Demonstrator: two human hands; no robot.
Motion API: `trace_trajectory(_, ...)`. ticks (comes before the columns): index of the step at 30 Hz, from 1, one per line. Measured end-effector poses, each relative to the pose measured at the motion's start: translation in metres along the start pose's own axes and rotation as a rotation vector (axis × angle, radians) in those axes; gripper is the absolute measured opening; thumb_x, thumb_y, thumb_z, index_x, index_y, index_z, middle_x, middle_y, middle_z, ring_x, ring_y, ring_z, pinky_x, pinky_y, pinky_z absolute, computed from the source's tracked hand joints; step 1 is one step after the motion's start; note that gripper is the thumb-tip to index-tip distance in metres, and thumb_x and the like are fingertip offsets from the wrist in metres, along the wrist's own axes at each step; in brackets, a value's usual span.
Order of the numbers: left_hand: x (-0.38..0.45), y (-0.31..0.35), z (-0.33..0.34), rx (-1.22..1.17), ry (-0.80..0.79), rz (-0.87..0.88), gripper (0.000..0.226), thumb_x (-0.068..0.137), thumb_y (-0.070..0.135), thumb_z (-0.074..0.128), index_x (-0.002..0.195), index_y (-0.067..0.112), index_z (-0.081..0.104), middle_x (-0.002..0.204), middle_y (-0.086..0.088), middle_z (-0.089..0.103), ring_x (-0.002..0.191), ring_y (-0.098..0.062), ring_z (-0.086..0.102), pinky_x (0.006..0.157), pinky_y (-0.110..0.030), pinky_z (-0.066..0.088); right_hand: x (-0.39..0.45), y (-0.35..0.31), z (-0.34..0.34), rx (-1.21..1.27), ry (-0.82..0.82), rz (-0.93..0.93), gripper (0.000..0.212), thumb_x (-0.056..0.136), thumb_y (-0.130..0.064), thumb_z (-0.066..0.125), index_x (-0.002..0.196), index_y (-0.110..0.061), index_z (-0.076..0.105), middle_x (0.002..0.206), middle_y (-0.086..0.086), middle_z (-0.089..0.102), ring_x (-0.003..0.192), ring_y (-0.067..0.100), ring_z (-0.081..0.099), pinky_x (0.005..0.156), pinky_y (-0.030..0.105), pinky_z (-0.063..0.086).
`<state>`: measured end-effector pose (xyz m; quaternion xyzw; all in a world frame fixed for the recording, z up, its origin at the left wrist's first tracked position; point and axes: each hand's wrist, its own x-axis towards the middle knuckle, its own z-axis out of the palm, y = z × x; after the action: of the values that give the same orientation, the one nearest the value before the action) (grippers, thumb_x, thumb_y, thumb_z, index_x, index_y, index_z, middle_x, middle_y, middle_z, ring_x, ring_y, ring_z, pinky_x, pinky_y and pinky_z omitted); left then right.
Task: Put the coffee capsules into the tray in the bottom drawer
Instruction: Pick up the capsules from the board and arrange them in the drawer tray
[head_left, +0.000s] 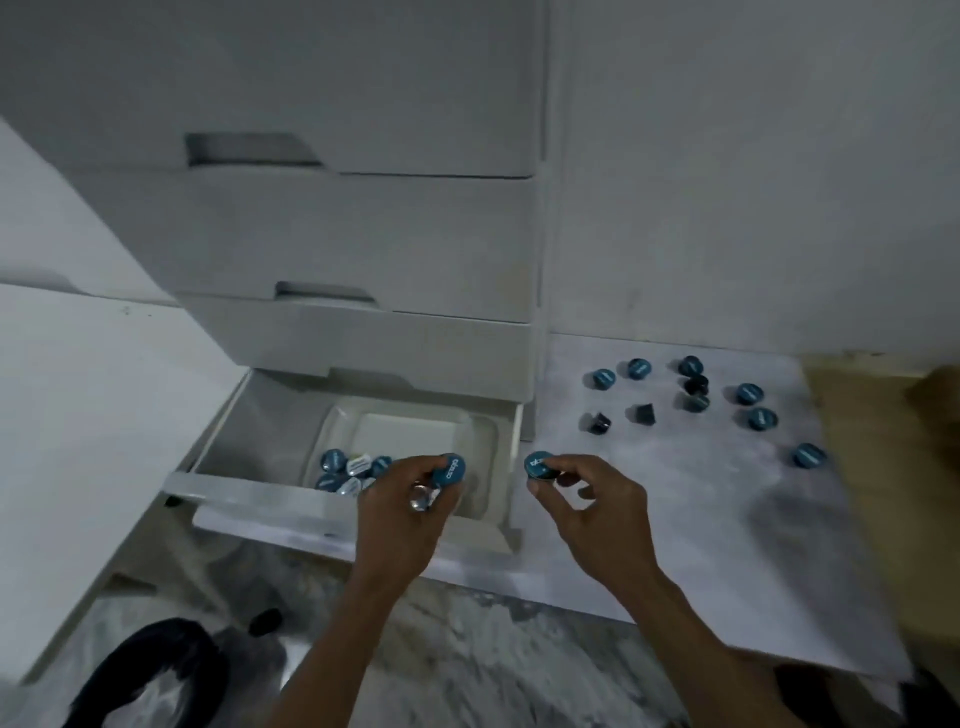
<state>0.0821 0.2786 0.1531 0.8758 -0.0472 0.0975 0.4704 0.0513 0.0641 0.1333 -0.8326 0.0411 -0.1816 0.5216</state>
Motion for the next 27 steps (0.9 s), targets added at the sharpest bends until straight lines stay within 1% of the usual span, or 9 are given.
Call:
trace_trajectory(2,0.003,-0.021,-0.034,0.012,0.012,-0.015,0.029,0.075,0.016,0.082,0.095,0.032,0.069,0.090,0.027,0.066,0.080,-0.001,0.065,0.071,-0.026,0.056,-0.009,-0.013,0.028,-0.018,-0.015,0.002,0.025,0.076,-0.022,0.082,0.099,-0.021,0.073,0.091,-0.009,0.071,0.083,0.003,0.063,0.067,0.011,0.047)
trace_trajectory(8,0.039,-0.070,-0.096,0.040,-0.004,-0.072,0.024,0.075,0.022,0.082,0.097,0.025,0.073,0.092,0.011,0.071,0.077,-0.006,0.068,0.071,-0.031,0.059,-0.003,-0.043,0.083,-0.051,-0.070,0.022,0.025,0.076,-0.023,0.081,0.100,-0.020,0.073,0.090,-0.009,0.071,0.084,-0.001,0.063,0.067,0.005,0.044)
trace_trajectory(12,0.075,-0.097,-0.109,0.091,-0.017,-0.108,0.026,0.076,0.021,0.081,0.100,0.018,0.073,0.092,0.003,0.071,0.077,-0.009,0.065,0.065,-0.016,0.049,0.024,-0.051,0.113,-0.073,-0.109,0.031,0.022,0.077,-0.024,0.081,0.098,-0.022,0.073,0.090,-0.013,0.069,0.083,0.000,0.063,0.067,0.005,0.044)
trace_trajectory(16,0.102,-0.127,-0.115,0.169,-0.081,-0.134,0.027,0.076,0.021,0.081,0.102,0.017,0.073,0.092,0.001,0.071,0.074,-0.012,0.064,0.064,-0.016,0.047,0.051,-0.046,0.153,-0.092,-0.168,0.033,0.020,0.078,-0.025,0.079,0.097,-0.025,0.073,0.091,-0.017,0.069,0.080,0.003,0.062,0.067,0.006,0.043)
trace_trajectory(18,0.114,-0.139,-0.118,0.232,-0.142,-0.128,0.028,0.077,0.021,0.080,0.103,0.018,0.072,0.093,0.002,0.070,0.076,-0.007,0.062,0.067,-0.015,0.046,0.062,-0.042,0.172,-0.117,-0.199,0.064,0.018,0.079,-0.024,0.079,0.096,-0.028,0.073,0.090,-0.020,0.069,0.079,0.002,0.062,0.065,0.006,0.042)
trace_trajectory(21,0.131,-0.152,-0.117,0.282,-0.191,-0.110,0.025,0.078,0.020,0.078,0.102,0.019,0.072,0.090,0.005,0.068,0.074,0.003,0.055,0.065,-0.008,0.038,0.073,-0.036,0.196,-0.142,-0.269,0.099,0.017,0.080,-0.021,0.077,0.094,-0.029,0.074,0.089,-0.018,0.069,0.078,0.001,0.061,0.063,0.006,0.041)
trace_trajectory(23,0.144,-0.160,-0.111,0.311,-0.240,-0.104,0.023,0.079,0.020,0.077,0.102,0.018,0.072,0.085,0.005,0.065,0.068,0.002,0.054,0.063,-0.012,0.038,0.081,-0.028,0.211,-0.169,-0.298,0.111,0.017,0.080,-0.020,0.077,0.094,-0.027,0.074,0.089,-0.015,0.070,0.077,0.002,0.061,0.064,0.007,0.042)
trace_trajectory(25,0.155,-0.166,-0.105,0.322,-0.297,-0.100,0.023,0.081,0.022,0.076,0.103,0.017,0.072,0.085,0.003,0.066,0.064,-0.001,0.055,0.065,-0.021,0.045,0.087,-0.025,0.224,-0.176,-0.324,0.136,0.018,0.079,-0.019,0.077,0.095,-0.027,0.074,0.089,-0.014,0.070,0.077,0.002,0.061,0.068,0.009,0.046)
trace_trajectory(27,0.165,-0.172,-0.098,0.327,-0.360,-0.102,0.022,0.082,0.023,0.075,0.104,0.017,0.071,0.080,0.004,0.065,0.061,-0.003,0.057,0.066,-0.025,0.049,0.096,-0.022,0.236,-0.202,-0.345,0.164,0.018,0.079,-0.018,0.076,0.095,-0.026,0.073,0.090,-0.014,0.070,0.076,0.000,0.060,0.068,0.005,0.044)
